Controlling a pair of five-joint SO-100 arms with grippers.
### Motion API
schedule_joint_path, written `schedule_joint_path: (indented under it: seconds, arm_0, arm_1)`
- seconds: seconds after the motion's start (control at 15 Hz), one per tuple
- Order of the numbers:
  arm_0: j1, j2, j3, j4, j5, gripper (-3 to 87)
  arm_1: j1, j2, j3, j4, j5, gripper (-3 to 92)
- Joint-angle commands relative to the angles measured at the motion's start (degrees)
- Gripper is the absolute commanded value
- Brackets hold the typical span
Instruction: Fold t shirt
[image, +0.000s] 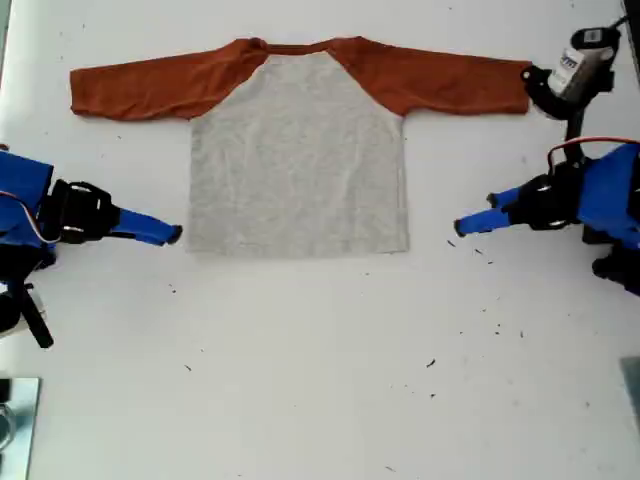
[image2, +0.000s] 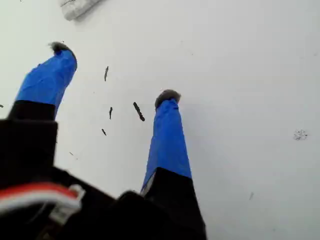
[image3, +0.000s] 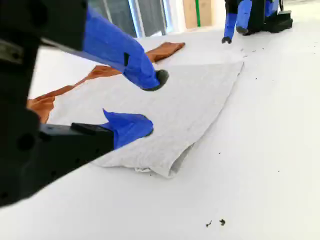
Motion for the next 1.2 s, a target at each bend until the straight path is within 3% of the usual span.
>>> schedule_joint_path:
  seconds: [0.0,0.6,0.67,0.73,0.87,0.93,1.0,1.13]
  arm_0:
    - [0.09,0.44,0.44,0.09,0.44,11.0]
    - [0.09,0.44,0.44,0.09,0.44,11.0]
    - [0.09,0.44,0.44,0.09,0.44,11.0]
    - [0.09,0.44,0.44,0.09,0.44,11.0]
    - [0.09,0.44,0.44,0.09,0.44,11.0]
    - [0.09,0.44,0.44,0.09,0.44,11.0]
    - [0.09,0.44,0.44,0.09,0.44,11.0]
    - [0.09,0.44,0.44,0.09,0.44,11.0]
  arm_1:
    - [0.44,1.05,3.25,0.35,-0.79,32.7]
    - [0.44,1.05,3.25,0.35,-0.79,32.7]
    - [0.0,1.05,3.25,0.35,2.37,32.7]
    - [-3.43,1.05,3.25,0.35,20.92,32.7]
    - [-6.86,1.14,3.25,0.35,43.15,32.7]
    - [-6.15,1.14,3.25,0.35,42.36,32.7]
    - [-6.5,1.23,1.58,-0.79,39.9,24.4]
    - [-5.27,1.14,-4.22,-4.57,38.06,20.3]
